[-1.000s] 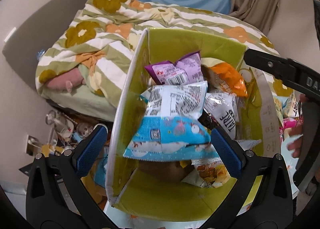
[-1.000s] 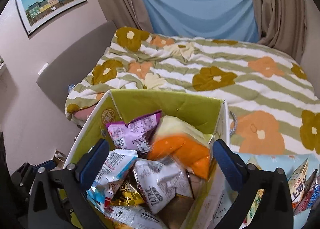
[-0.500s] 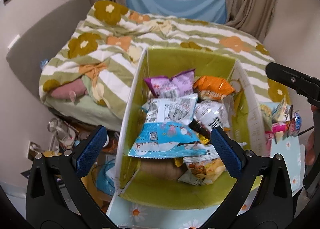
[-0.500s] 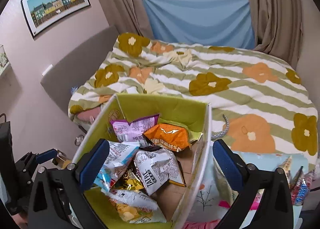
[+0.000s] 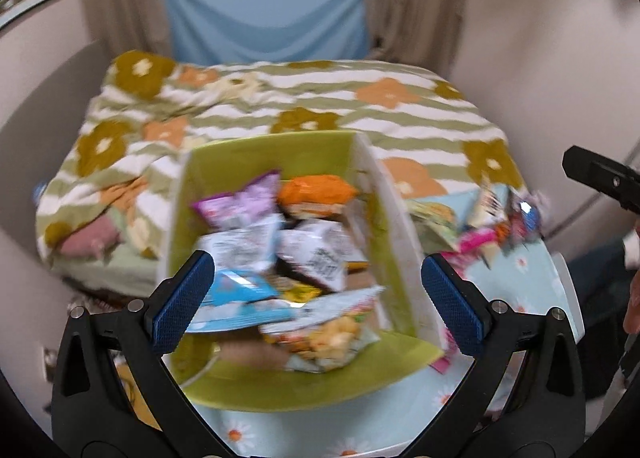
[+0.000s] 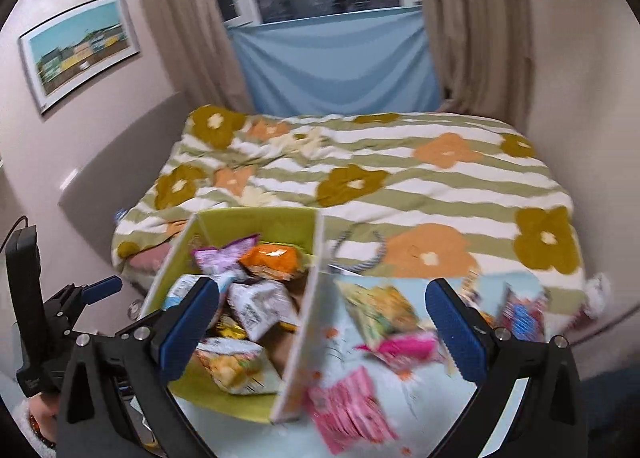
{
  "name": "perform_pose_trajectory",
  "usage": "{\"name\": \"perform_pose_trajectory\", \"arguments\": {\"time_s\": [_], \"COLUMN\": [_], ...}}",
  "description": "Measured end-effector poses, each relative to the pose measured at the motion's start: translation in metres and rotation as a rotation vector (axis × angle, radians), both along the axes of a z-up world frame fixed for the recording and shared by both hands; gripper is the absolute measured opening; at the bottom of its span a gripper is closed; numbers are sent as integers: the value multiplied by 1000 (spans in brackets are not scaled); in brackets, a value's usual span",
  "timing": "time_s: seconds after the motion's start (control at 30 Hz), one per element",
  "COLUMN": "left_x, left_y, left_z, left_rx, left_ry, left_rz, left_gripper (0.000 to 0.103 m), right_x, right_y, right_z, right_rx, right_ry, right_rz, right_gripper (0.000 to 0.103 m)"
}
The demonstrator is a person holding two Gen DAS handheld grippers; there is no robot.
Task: Organize snacks
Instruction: 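Grasp the pink striped bag with the left tool while the right tool grasps the pale pink pouch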
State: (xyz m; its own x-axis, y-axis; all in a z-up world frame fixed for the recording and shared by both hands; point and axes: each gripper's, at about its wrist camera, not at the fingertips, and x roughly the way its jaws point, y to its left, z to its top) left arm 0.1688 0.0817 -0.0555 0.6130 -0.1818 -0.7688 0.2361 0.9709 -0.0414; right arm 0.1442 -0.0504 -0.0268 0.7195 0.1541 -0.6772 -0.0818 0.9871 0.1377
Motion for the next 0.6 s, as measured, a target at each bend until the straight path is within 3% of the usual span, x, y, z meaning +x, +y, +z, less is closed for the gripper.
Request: {"name": "perform_pose_trajectory", "arguments": {"time_s": [0.23,0.6], "left_x": [-21,-65], "left_y": [-72,-176], "left_z": [-19,-86], "left_rx": [45,323], "left_ry": [18,88], "left_rz": [-190,-435], "left_gripper": [103,103], "right_x": [-42,-92], "right_y": [-52,-127], "right_z": [-15,-71], "right_rx": [-14,14], "right_ry": [39,162], "right_rz": [-129,-223], "right_gripper": [103,103]}}
